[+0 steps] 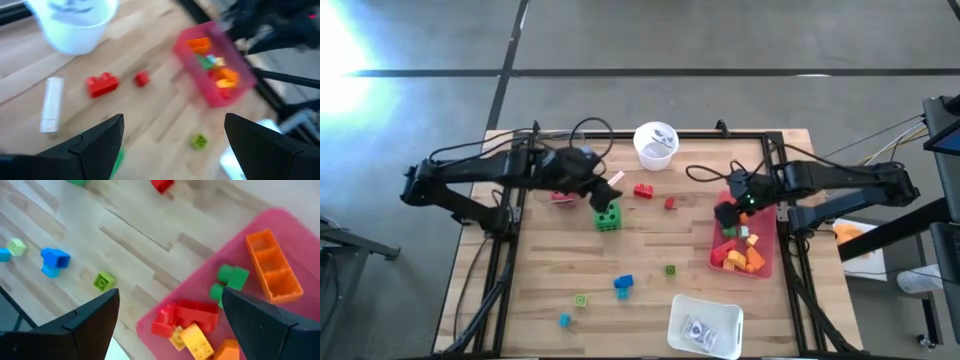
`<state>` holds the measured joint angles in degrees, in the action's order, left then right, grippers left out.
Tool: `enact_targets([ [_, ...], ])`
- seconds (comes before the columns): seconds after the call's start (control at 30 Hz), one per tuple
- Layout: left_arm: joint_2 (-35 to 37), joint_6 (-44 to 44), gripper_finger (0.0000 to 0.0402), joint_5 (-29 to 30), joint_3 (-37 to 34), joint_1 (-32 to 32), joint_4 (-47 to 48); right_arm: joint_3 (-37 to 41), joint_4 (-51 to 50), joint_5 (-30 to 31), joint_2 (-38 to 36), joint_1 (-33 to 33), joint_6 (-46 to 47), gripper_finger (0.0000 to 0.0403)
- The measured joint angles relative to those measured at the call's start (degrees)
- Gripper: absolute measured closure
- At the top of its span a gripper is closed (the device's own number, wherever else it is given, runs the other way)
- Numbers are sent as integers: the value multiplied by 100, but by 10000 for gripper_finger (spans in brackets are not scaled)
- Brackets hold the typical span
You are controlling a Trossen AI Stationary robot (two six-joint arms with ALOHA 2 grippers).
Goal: Pick & Place Toys
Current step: Put the orange deck of cards into the white bin
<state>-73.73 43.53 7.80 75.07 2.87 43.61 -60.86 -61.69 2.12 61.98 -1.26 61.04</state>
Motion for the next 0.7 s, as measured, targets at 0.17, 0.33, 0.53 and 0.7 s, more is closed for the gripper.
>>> enact_targets([
  [0.17, -317, -308, 55, -286, 0, 671, 485, -327, -182, 287, -11, -2, -86, 59],
  [0.33, -662, -751, 55, -292, 56, 1107, 952, -453, -468, 502, -11, 0, -58, 59],
  [0.53, -1293, -1320, 55, -324, 475, 1578, 1400, -253, -456, 537, -11, -12, 92, 59],
  [0.7, -1975, -1945, 55, -489, 950, 1919, 1645, -54, -459, 520, -9, -131, 243, 59],
])
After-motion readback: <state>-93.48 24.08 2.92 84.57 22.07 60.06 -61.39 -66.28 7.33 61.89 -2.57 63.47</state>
